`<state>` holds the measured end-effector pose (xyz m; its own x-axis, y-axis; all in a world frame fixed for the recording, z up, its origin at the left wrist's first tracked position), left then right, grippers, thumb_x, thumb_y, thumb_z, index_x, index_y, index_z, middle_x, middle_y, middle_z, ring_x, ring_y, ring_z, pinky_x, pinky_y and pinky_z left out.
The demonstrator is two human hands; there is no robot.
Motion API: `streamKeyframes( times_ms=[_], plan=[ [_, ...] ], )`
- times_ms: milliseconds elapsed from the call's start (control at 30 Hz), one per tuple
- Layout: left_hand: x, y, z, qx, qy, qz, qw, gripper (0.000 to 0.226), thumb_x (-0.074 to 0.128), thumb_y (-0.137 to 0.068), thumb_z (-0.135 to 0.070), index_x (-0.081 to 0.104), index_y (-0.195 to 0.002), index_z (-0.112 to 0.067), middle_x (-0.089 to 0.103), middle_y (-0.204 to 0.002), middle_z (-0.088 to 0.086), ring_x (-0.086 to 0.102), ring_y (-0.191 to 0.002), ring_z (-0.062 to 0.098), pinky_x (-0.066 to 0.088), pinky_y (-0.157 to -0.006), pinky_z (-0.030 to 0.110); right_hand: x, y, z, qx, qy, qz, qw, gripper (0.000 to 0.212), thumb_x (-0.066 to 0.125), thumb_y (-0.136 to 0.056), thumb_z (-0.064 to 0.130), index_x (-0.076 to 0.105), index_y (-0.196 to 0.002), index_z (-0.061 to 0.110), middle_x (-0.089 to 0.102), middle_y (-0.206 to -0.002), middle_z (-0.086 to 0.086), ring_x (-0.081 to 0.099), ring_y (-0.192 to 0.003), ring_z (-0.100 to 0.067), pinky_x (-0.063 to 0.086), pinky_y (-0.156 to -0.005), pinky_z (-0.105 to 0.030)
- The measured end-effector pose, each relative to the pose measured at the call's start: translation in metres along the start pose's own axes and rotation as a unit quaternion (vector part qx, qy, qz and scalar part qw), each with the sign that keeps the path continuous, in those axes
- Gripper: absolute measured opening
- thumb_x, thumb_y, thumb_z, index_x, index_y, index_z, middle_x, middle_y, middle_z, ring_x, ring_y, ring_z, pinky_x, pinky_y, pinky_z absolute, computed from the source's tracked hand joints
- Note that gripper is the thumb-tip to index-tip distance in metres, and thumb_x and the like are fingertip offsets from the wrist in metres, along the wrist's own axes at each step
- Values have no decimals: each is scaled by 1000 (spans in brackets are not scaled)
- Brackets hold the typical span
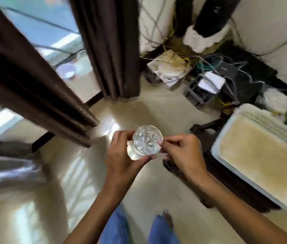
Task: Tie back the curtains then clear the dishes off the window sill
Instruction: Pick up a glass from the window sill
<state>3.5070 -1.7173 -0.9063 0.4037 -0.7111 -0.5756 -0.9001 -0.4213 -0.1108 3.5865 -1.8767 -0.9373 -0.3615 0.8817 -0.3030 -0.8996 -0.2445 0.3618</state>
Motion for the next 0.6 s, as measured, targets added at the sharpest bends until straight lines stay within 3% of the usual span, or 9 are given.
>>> streamKeyframes(
  times_ms=[200,300,400,500,600],
  plan=[
    [110,-14,-116,114,-4,121,986,65,89,-56,-35,59,-109,-10,55,-103,-4,47,-89,0,34,-78,3,-160,34,-25,29,-70,-177,981,5,74,-79,9,76,-77,12,73,-68,-3,71,-61,-20,59,-58,-32],
    [169,-15,-166,173,-17,187,967,69,86,-56,-46,59,-111,-15,56,-106,-7,51,-93,5,36,-77,13,-223,50,-50,65,-140,-240,958,3,73,-79,7,75,-80,10,73,-75,-7,72,-63,-21,59,-58,-30],
    [225,-17,-197,228,-63,229,944,72,86,-54,-47,58,-112,-13,59,-108,-1,54,-93,12,33,-76,23,-265,55,-81,92,-181,-292,935,3,72,-80,5,73,-81,3,73,-76,-11,72,-62,-21,56,-53,-25],
    [280,-15,-214,277,-106,254,921,75,87,-55,-43,58,-115,-9,62,-110,8,58,-95,24,28,-77,25,-292,50,-119,121,-200,-335,913,3,73,-80,7,73,-80,3,73,-78,-14,71,-61,-22,54,-51,-24],
    [326,-20,-213,299,-154,256,906,76,82,-59,-50,57,-118,-11,62,-115,7,55,-103,24,28,-80,27,-308,35,-154,151,-203,-368,895,9,73,-80,7,73,-85,0,72,-81,-16,71,-63,-24,56,-54,-27]
  ],
)
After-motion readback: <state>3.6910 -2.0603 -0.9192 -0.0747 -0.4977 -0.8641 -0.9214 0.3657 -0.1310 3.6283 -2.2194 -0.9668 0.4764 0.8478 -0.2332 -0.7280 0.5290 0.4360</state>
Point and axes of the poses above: each hand's wrist, its own y-axis away from the middle knuckle, its own x-axis out of the palm, z = x × y, the point moved 10 cm from there along -y, towards the middle knuckle
